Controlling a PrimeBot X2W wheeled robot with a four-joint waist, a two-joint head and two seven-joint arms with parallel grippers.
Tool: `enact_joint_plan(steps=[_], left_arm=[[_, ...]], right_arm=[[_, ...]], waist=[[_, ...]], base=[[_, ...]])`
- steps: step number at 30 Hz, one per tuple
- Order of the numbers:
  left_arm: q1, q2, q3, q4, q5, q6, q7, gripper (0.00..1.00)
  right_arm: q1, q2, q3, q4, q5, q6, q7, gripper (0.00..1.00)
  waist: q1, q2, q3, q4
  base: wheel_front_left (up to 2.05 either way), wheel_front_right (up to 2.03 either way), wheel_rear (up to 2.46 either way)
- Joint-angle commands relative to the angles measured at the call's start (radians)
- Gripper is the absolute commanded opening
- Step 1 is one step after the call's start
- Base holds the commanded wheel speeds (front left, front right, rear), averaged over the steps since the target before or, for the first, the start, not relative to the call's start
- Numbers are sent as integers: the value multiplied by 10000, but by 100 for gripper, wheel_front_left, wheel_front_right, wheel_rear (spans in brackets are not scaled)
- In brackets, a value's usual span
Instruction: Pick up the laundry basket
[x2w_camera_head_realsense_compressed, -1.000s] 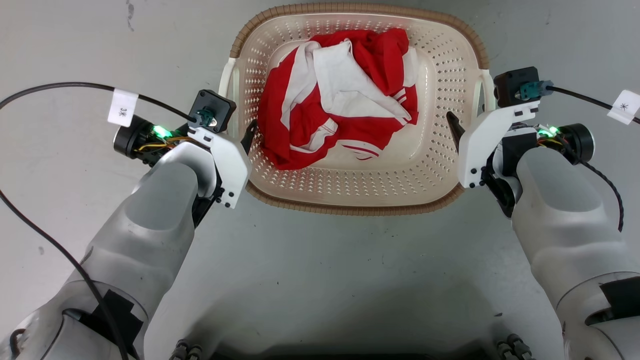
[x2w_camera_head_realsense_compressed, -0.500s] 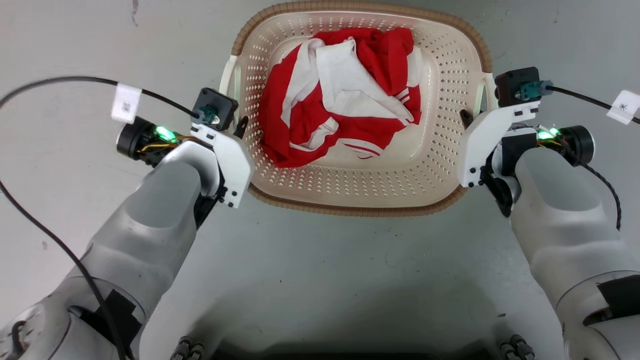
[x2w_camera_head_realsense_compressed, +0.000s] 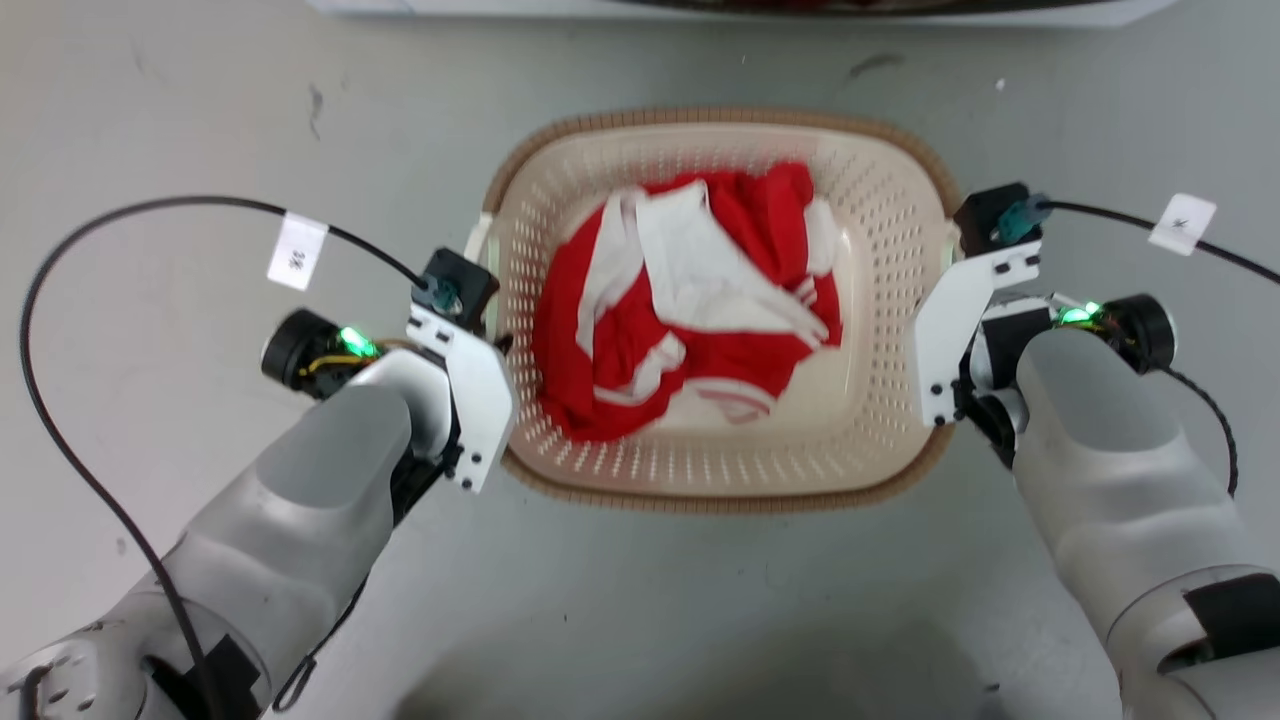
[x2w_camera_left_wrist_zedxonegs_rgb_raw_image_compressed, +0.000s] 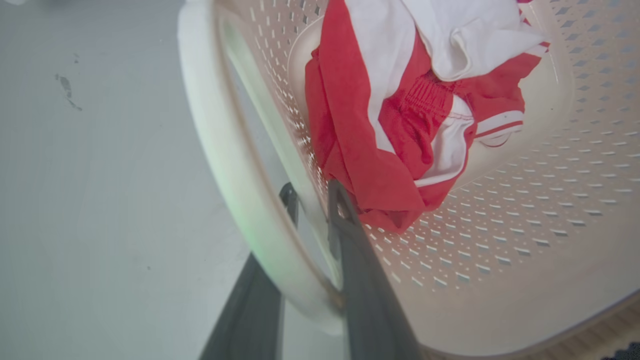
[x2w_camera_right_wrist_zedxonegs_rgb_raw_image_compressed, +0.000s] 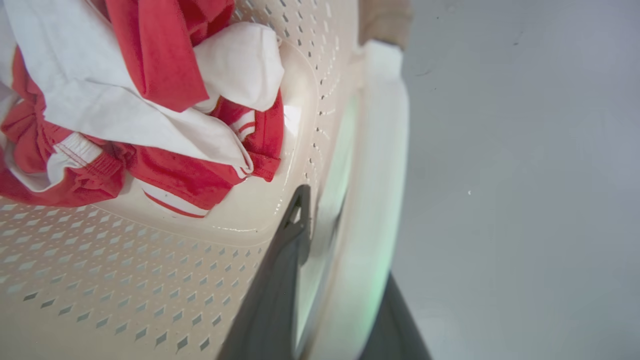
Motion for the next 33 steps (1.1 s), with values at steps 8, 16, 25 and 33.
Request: enact_joint_plan(steps=[8, 16, 25, 33], left_arm=[[854, 868, -922, -1215, -1576, -33, 1407, 0], [1547, 1500, -1110, -2236, -2336, -34, 2797, 0], [2206, 1850, -1126, -3126, -3147, -51, 4454, 0], [2702, 2045, -1127, -3655, -3672, -61, 5525, 0]], right_arm=[[850, -52, 1517, 4, 813, 28, 1791, 0], [1577, -68, 2652, -336, 1787, 28, 3158, 0], [2166, -47, 3745, -740, 2811, 28, 4345, 0], [2505, -54, 4184, -721, 3471, 28, 5141, 0]], waist=[[-1, 0, -2585, -284], [-1, 0, -4379, -385], [-1, 0, -6033, -412], [-1, 0, -6996, -562]], base=[[0, 0, 0], [0, 0, 0], [0, 0, 0], [0, 0, 0]])
